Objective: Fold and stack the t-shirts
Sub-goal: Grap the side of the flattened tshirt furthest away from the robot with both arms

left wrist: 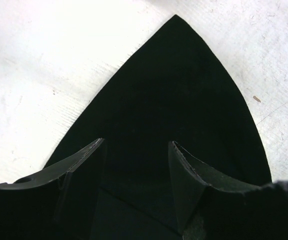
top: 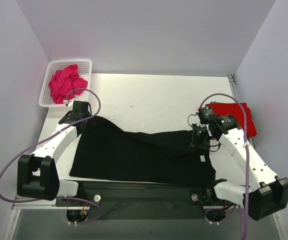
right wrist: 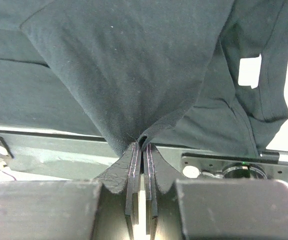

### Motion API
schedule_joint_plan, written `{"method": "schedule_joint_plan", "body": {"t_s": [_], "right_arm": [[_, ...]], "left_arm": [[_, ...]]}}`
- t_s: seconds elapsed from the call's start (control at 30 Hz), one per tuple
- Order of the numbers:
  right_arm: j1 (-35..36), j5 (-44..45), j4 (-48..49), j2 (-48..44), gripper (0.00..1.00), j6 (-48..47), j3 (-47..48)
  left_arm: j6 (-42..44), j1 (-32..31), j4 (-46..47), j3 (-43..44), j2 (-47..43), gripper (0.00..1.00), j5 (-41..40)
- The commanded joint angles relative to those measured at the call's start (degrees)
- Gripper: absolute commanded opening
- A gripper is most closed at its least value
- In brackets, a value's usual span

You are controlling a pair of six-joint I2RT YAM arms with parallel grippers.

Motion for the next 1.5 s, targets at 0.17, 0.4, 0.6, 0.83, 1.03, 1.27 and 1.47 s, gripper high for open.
{"method": "schedule_joint_plan", "body": {"t_s": [0.17,0.4,0.6,0.83,1.03,1.27,1.47], "right_arm": [[0.9,2.3,-2.9,-1.7,0.0,-1.7,-6.8],[0.8,2.6,-1.5,-3.3,0.0,-2.1,-11.9],[1.1,2.1,-0.7,-1.9,0.0,-2.2,-11.5],[1.1,2.1,-0.6,0.1,0.0,-3.1,-10.2],[0.9,2.4,-0.6,0.7,0.0,-3.1,-9.8],[0.8,2.4,-0.5,1.2,0.0,-3.0,-9.7],[0.9,2.4,-0.6,1.5,0.0,-2.9,-9.5]], "left_arm": [[-5.9,-2.5,4.1,1.3,1.8,0.63,2.1],[-4.5,-6.1,6.4,9.1,11.3,0.63,-1.4],[-2.9,-6.2,4.7,18.1,20.2,0.64,-3.8],[-0.1,-6.2,0.8,25.3,28.1,0.64,-5.9],[0.7,-5.1,0.5,25.0,29.2,0.64,-6.4],[0.8,-3.7,-0.6,25.4,31.1,0.64,-4.5],[0.7,-3.0,-1.2,25.7,32.9,0.61,-3.1]]}}
